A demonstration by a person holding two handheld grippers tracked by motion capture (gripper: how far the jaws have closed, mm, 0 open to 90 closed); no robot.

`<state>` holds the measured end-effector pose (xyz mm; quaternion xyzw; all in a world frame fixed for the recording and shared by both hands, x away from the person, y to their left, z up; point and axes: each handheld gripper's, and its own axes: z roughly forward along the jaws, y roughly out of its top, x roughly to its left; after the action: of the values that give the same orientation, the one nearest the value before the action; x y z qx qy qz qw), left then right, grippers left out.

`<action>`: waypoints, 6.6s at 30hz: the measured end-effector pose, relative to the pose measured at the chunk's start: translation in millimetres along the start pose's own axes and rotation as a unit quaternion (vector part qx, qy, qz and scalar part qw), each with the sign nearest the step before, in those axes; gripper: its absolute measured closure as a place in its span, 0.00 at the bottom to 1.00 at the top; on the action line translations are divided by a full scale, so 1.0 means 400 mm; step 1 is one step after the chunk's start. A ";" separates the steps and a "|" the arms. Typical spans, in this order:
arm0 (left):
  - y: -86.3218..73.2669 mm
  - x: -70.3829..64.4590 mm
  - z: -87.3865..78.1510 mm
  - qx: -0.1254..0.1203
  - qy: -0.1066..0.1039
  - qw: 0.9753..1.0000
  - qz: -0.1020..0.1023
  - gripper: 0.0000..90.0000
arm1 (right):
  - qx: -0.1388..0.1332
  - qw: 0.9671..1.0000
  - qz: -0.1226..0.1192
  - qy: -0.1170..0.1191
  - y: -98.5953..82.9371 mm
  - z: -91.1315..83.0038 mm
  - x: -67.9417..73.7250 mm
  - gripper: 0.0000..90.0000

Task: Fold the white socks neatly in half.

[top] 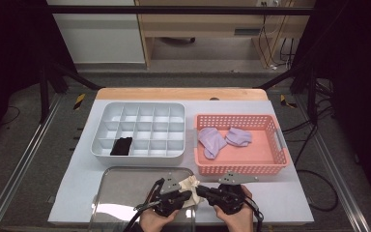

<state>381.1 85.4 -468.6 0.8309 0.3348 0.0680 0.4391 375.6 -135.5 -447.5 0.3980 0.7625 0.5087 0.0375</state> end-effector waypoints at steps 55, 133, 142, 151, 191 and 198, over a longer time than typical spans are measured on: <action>-0.057 0.129 -0.124 -0.003 0.085 0.996 -0.033 0.99 | 0.063 0.996 -0.062 0.033 0.008 0.165 0.103 0.82; -0.042 0.039 -0.051 -0.003 0.061 0.997 -0.037 0.99 | 0.039 0.998 -0.043 0.014 -0.015 0.112 0.055 0.95; -0.052 0.049 -0.069 -0.002 0.059 0.997 -0.048 0.99 | 0.044 0.998 -0.031 0.011 -0.022 0.114 0.050 0.94; -0.044 0.043 -0.049 -0.003 0.054 0.997 -0.056 0.99 | 0.033 0.998 -0.053 0.029 -0.014 0.114 0.066 0.95; -0.083 0.090 -0.114 0.021 0.061 0.997 -0.043 0.99 | 0.078 0.992 -0.090 0.042 -0.004 0.186 0.115 0.93; -0.072 0.112 -0.130 0.010 0.059 0.997 -0.047 0.99 | 0.084 0.992 -0.092 0.036 -0.008 0.187 0.114 0.93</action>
<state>380.1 159.8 -467.8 0.8129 0.3998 0.0928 0.4132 377.3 -51.1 -470.2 0.3098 0.8366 0.4512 0.0230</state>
